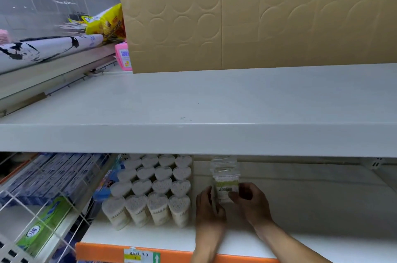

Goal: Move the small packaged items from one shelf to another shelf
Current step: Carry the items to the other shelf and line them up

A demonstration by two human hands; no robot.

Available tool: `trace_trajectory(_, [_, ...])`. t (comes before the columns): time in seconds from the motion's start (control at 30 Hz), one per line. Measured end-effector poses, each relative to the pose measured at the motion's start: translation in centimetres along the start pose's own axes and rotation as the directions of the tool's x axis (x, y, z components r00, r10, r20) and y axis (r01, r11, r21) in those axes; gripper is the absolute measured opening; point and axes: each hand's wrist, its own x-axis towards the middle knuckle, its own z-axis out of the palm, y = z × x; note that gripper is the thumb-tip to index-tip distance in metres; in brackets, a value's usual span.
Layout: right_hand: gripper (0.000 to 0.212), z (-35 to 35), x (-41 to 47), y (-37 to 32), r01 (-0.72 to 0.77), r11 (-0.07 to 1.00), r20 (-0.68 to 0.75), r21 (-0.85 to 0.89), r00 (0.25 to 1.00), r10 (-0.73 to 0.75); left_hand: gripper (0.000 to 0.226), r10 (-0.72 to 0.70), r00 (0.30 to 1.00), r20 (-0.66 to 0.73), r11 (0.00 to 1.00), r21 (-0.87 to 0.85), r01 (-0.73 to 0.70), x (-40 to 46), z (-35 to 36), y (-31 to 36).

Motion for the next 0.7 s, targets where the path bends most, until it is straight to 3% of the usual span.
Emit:
trace_trajectory(0.33, [0.032,-0.1,0.0,0.1,-0.025,0.998,0.016,0.060,1.000,0.024,0.058,0.036,0.998,-0.042,0.996,0.080,-0.033,-1.1,0.1,0.3])
trace_trajectory(0.5, [0.022,-0.6,-0.3,-0.2,-0.063,0.996,0.019,0.063,0.998,0.062,0.046,0.077,0.990,-0.117,0.994,0.087,-0.067,-2.0,0.0,0.6])
trace_trajectory(0.6, [0.021,-1.2,-0.4,-0.4,-0.036,0.995,0.051,-0.089,0.998,0.040,0.032,0.223,0.962,-0.155,0.971,0.129,-0.204,-2.4,-0.4,0.6])
trace_trajectory(0.7, [0.028,-2.5,-0.6,-1.3,-0.004,0.963,0.121,-0.270,0.992,0.038,0.024,0.343,0.935,-0.088,0.928,0.186,-0.323,-2.6,-0.5,1.5])
